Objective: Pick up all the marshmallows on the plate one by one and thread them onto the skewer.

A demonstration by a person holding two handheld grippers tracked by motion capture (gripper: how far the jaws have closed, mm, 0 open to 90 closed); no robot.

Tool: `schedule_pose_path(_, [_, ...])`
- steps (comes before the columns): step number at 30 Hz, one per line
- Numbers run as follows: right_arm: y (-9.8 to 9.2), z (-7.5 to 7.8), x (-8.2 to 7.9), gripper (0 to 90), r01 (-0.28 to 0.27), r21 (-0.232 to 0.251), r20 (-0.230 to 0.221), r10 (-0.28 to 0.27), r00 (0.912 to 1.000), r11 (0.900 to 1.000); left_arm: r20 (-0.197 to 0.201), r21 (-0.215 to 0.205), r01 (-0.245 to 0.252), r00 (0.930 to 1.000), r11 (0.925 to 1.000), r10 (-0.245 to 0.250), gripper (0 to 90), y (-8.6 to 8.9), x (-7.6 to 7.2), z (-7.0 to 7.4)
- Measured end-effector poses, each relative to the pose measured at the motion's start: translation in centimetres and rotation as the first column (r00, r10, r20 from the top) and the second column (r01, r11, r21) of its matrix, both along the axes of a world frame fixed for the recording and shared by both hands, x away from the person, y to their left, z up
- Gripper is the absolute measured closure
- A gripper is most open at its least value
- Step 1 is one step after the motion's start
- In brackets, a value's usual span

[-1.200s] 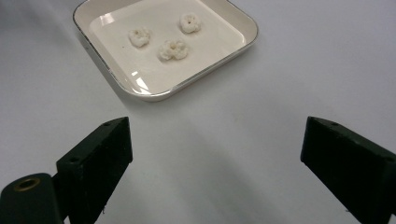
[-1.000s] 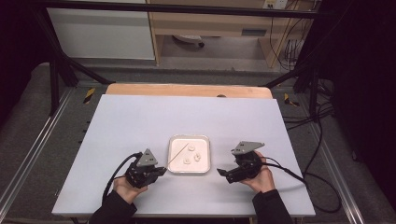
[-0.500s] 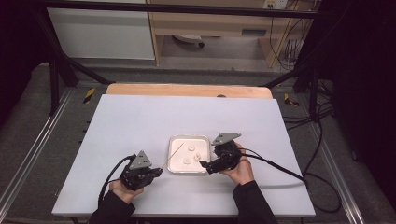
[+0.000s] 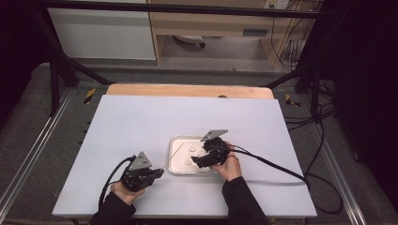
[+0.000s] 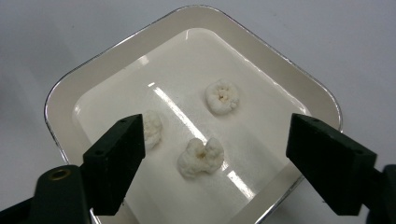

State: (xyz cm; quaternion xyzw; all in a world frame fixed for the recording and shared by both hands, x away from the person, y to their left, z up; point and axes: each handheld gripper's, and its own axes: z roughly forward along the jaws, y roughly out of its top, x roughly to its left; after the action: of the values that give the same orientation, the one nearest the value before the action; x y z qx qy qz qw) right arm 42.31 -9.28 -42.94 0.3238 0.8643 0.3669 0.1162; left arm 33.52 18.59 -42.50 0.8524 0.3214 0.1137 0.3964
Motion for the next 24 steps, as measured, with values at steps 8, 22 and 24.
schedule_pose_path(8, [0.2, -0.7, 0.3, 37.3, -0.021, -0.031, -0.014, 0.021, 0.9997, 0.999, -0.006, -0.015, -0.004, 1.0000, 0.9999, 0.004, 87.5, 0.0, 0.1, -0.1])
schedule_pose_path(22, [0.4, -1.5, 0.0, 61.1, -0.047, -0.046, -0.008, 0.047, 0.9989, 0.998, -0.004, -0.027, -0.001, 1.0000, 0.9996, 0.000, 87.5, -0.2, 0.0, -0.1])
schedule_pose_path(24, [0.4, -1.5, -0.1, 63.8, -0.047, -0.044, -0.007, 0.046, 0.9989, 0.998, -0.001, -0.028, 0.000, 1.0000, 0.9996, 0.000, 87.5, -0.3, -0.1, -0.1])
